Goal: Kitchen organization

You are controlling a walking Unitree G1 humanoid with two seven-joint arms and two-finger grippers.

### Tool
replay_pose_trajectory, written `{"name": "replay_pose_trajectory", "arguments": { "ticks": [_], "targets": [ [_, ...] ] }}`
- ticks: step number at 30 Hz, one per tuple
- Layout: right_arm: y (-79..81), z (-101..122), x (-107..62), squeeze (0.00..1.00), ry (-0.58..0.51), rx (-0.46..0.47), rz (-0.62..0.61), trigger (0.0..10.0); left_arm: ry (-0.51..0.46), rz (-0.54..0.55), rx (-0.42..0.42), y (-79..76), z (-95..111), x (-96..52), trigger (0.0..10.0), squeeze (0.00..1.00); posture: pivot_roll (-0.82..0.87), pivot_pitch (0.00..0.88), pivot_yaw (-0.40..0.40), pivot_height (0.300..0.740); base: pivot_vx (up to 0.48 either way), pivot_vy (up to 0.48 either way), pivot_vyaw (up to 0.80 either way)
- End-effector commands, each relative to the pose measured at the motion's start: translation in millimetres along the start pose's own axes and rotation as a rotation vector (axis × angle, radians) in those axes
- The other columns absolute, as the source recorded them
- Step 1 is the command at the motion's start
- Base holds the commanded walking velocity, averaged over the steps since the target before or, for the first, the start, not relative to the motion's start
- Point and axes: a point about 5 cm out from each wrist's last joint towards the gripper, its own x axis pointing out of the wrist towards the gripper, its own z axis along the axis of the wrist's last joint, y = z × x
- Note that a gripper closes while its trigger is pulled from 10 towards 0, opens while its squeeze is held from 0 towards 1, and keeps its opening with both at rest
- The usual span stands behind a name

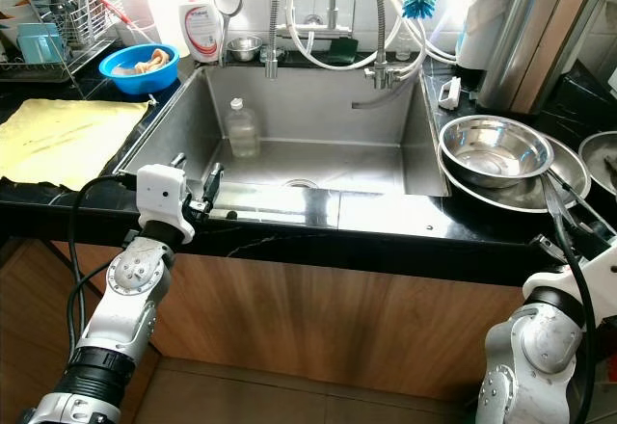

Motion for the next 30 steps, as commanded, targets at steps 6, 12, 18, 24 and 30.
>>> {"name": "replay_pose_trajectory", "arguments": {
  "ticks": [6,12,18,24,30],
  "targets": [
    [6.1,2,3.3,0.67,0.002,0.019,0.020,10.0,-0.001,0.002,0.030,4.0,1,-0.3,10.0,0.00,-0.05,0.000,0.046,0.720,0.000,0.000,0.00],
    [9.0,3,5.5,0.00,0.000,0.021,0.034,10.0,-0.004,0.000,0.037,4.0,1,-0.3,10.0,0.00,-0.04,0.000,0.045,0.720,0.000,0.000,0.00],
    [20.8,0,1.0,0.00,0.010,0.018,0.104,10.0,-0.006,-0.006,0.043,3.4,2,-0.3,10.0,0.00,-0.04,0.000,0.045,0.720,0.000,0.000,0.00],
    [16.0,-6,0.2,0.00,0.043,-0.006,0.071,10.0,-0.009,-0.012,0.049,2.4,2,-0.6,10.0,0.00,-0.04,0.000,0.043,0.720,0.000,0.000,0.00],
    [20.7,-1,-0.6,0.00,0.021,0.007,0.103,10.0,-0.011,-0.012,0.052,2.6,2,-0.5,10.0,0.00,-0.04,0.000,0.045,0.720,0.000,0.000,0.00]
  ]
}}
